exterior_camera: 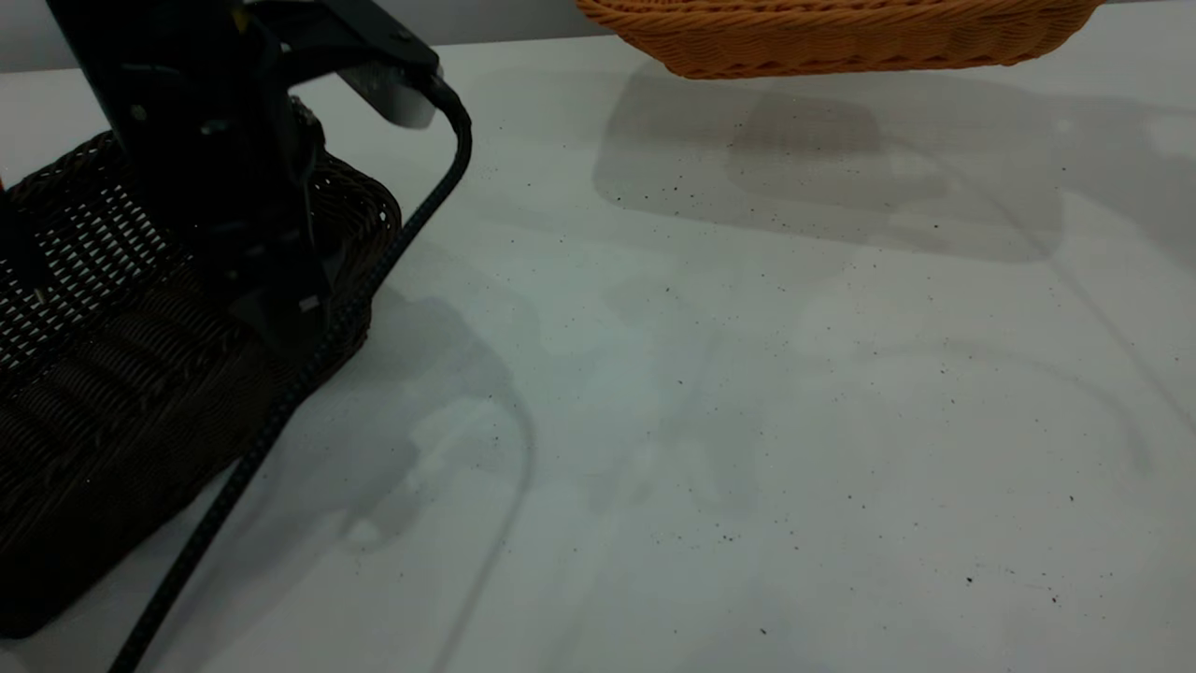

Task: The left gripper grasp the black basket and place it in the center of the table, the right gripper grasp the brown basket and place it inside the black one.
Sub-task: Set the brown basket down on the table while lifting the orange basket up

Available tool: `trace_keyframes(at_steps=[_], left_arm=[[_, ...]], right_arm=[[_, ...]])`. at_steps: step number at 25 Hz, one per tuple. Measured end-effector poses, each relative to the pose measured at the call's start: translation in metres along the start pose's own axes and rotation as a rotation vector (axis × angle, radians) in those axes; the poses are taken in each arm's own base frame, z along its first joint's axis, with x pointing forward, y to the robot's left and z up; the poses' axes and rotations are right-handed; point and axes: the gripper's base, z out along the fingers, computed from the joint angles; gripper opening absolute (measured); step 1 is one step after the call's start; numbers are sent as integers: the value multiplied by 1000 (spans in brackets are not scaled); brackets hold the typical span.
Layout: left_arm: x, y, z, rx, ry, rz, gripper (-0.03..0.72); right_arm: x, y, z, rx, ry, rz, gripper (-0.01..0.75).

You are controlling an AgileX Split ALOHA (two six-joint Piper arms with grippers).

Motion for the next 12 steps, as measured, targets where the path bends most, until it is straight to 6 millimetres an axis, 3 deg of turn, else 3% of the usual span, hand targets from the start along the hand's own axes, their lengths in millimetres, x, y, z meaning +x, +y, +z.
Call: trace_keyframes(at_steps=[6,12], left_arm=[[0,1,5,-7,20,19,368],[-1,-2,8,4,26,73,239]], right_arm=[[0,0,0,0,-1,-4,99],[0,0,0,1,-1,-13,99]])
